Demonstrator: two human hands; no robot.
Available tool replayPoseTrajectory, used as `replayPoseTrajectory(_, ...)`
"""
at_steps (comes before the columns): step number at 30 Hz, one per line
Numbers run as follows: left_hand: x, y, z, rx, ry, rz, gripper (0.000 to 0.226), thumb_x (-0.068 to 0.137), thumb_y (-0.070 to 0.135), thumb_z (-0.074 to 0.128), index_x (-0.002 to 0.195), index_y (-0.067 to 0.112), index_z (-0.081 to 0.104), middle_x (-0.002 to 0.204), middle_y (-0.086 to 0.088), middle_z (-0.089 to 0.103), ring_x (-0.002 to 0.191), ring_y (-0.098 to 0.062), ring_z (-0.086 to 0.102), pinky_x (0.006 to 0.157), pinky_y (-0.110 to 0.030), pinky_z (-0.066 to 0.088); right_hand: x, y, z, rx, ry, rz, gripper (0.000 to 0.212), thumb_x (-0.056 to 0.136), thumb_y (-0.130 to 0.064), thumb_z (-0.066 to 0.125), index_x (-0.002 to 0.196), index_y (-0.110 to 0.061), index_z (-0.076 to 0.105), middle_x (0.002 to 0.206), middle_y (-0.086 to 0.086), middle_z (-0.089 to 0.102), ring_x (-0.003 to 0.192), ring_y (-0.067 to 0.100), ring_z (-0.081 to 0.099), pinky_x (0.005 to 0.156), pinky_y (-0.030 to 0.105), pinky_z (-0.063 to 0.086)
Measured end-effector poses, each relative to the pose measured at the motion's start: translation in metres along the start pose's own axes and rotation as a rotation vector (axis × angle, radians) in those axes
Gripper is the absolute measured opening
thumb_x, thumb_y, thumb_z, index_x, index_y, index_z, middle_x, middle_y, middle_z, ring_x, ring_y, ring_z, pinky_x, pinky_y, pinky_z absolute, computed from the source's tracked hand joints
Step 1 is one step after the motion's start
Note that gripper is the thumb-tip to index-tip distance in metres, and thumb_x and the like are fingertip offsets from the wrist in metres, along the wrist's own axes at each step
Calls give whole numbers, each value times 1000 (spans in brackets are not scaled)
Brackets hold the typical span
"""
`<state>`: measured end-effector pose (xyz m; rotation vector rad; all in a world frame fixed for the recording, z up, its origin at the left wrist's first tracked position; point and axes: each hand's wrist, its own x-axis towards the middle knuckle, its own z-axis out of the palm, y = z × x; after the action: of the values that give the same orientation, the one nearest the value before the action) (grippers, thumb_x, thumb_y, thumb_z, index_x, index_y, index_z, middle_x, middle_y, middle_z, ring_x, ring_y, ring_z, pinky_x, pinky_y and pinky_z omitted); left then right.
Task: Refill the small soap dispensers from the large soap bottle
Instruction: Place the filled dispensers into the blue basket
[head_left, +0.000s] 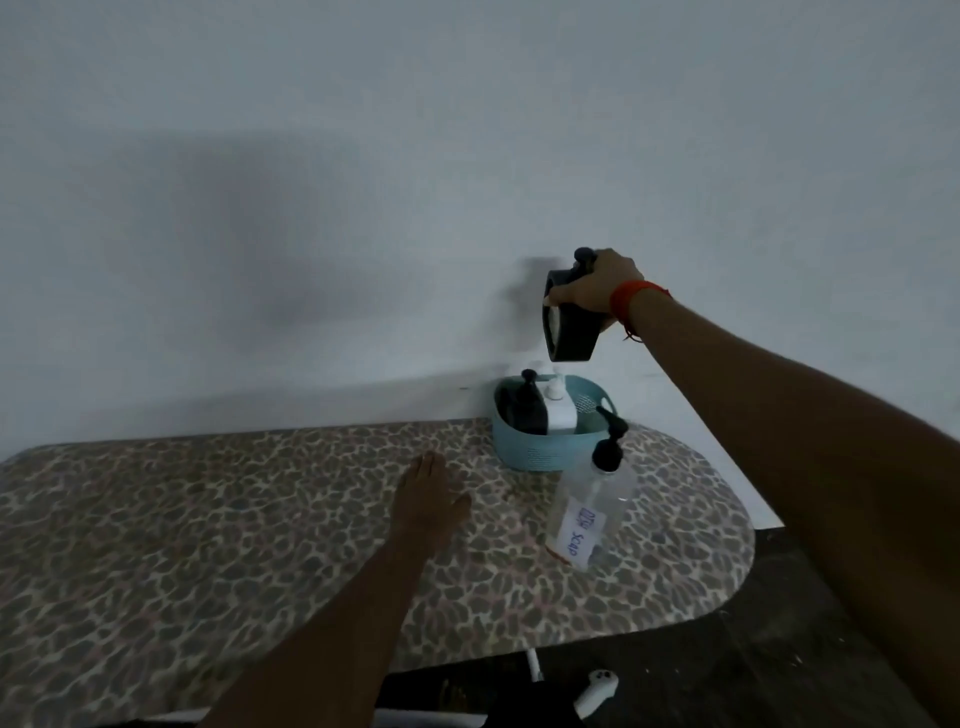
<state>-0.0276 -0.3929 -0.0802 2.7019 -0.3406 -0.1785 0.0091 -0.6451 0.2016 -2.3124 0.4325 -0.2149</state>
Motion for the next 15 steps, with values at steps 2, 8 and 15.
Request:
replayPoseTrajectory(2, 10, 11, 14, -8, -20, 4, 87, 96, 55, 46, 157, 9, 6, 166, -8, 4, 153, -22, 4, 124, -38, 7, 9, 28, -6, -27, 8, 35, 84, 67, -32, 88, 140, -17, 47, 108, 4, 53, 74, 20, 61, 44, 27, 51)
replayPoseTrajectory(8, 15, 10, 47, 48, 105, 26, 81, 96, 61, 38, 158, 15, 13, 166, -3, 9, 153, -19, 8, 124, -37, 2, 30, 103, 6, -60, -20, 124, 83, 67, -34, 87, 140, -19, 49, 113, 5, 56, 87, 25, 61, 53, 32, 55)
replayPoseTrajectory(15, 19, 5, 53, 32, 131, 36, 81, 93, 62, 40, 157, 17, 18, 165, 0, 15, 152, -16, 11, 125, -37, 5, 42, 148, 49, 2, -73, 115, 84, 69, -35, 88, 141, -19, 49, 131, 8, 58, 114, 29, 61, 89, 45, 58)
